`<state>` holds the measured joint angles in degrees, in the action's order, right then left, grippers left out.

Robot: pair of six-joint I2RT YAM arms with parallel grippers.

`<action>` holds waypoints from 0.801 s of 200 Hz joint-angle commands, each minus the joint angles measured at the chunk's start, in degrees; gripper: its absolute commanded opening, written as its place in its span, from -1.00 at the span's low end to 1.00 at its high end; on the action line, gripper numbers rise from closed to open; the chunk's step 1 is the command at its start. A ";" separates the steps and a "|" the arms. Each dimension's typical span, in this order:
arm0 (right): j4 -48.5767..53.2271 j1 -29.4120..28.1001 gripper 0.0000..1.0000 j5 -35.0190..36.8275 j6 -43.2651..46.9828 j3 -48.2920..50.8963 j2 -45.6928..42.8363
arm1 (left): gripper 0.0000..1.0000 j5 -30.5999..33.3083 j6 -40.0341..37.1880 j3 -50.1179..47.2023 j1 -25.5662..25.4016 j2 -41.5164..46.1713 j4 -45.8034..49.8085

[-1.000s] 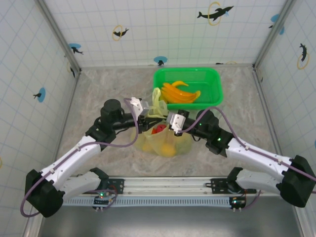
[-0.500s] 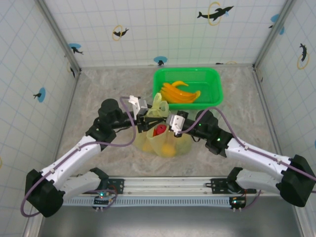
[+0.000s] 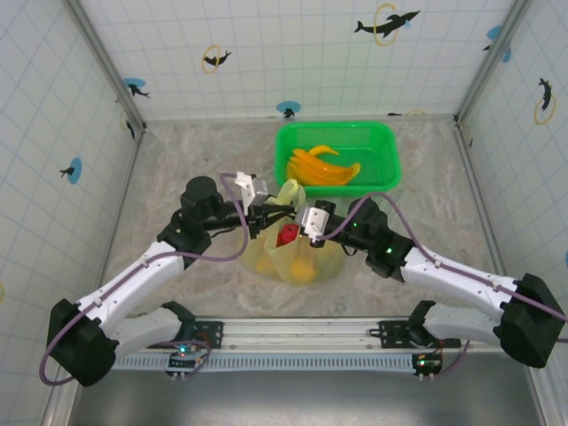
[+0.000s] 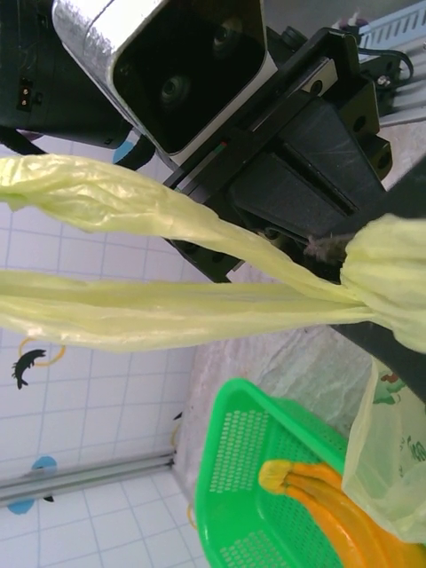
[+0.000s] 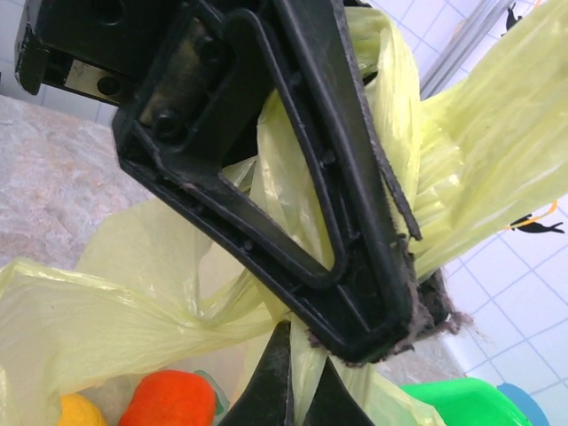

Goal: Place the fake fruits into the plastic bag and tie a complex knot

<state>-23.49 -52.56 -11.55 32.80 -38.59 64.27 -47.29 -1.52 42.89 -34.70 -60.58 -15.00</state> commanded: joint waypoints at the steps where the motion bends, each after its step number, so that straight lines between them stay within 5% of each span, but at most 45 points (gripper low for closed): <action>1: -3.75 -0.20 -1.00 1.18 -1.04 -2.29 0.00 | -0.44 -1.79 -1.36 0.88 0.24 0.61 0.06; 25: -4.44 -0.09 -1.00 1.14 -1.55 -2.37 0.12 | -0.44 -1.84 -1.56 0.61 0.22 0.75 0.19; 59: -3.20 -0.10 -1.00 -0.04 -1.60 -2.71 0.44 | -0.90 -0.77 -2.80 1.08 0.24 0.95 0.65; 81: -2.30 -0.09 -1.00 -0.23 -1.24 -1.84 -0.10 | -1.00 -0.08 -3.31 1.58 0.22 1.10 0.68; 116: -0.84 -0.11 0.03 -0.98 -0.65 1.16 -4.37 | -1.00 1.81 -4.25 1.30 0.20 1.35 0.43; 137: 1.27 0.49 0.32 -1.84 -1.77 3.14 -9.96 | -1.00 3.68 -6.67 1.16 0.24 2.07 1.30; 160: 0.79 3.24 0.42 -4.39 -8.76 2.70 -13.67 | -1.00 4.48 -9.29 0.66 0.16 2.32 1.30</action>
<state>-21.10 -51.48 -13.52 30.65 -35.97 54.30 -44.16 -6.28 42.89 -34.65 -59.44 -13.74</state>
